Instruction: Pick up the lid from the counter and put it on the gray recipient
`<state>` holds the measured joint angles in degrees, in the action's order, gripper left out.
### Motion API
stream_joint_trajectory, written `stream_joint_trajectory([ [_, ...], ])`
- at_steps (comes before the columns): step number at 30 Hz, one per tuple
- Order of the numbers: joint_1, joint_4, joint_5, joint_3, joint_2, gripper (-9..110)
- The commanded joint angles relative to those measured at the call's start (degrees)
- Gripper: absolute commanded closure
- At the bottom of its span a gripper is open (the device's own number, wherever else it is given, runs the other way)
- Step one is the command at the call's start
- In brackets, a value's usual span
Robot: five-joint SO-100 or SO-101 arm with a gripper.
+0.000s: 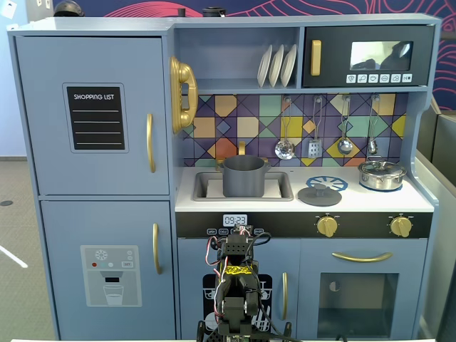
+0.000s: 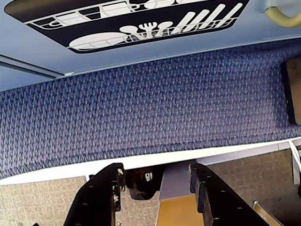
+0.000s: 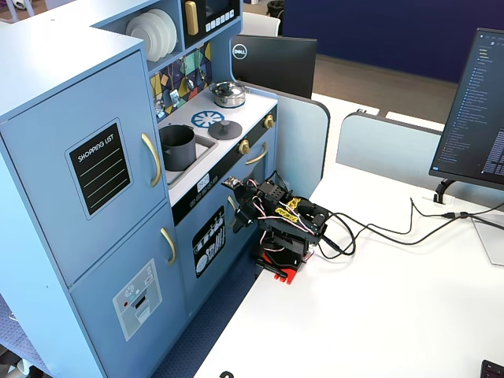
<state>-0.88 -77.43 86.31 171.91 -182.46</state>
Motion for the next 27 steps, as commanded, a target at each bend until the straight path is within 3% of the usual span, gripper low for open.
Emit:
stream_joint_trajectory([
  [1, -3.3, -10.3, 2.5, 0.1, 0.4, 101],
  [14, -3.9, -6.9, 2.7, -1.6, 0.4, 101],
  [17, -4.0, 1.8, 1.0, -7.2, 1.0, 101],
  [27, -11.2, 32.5, 12.5, -26.0, 11.0, 101],
])
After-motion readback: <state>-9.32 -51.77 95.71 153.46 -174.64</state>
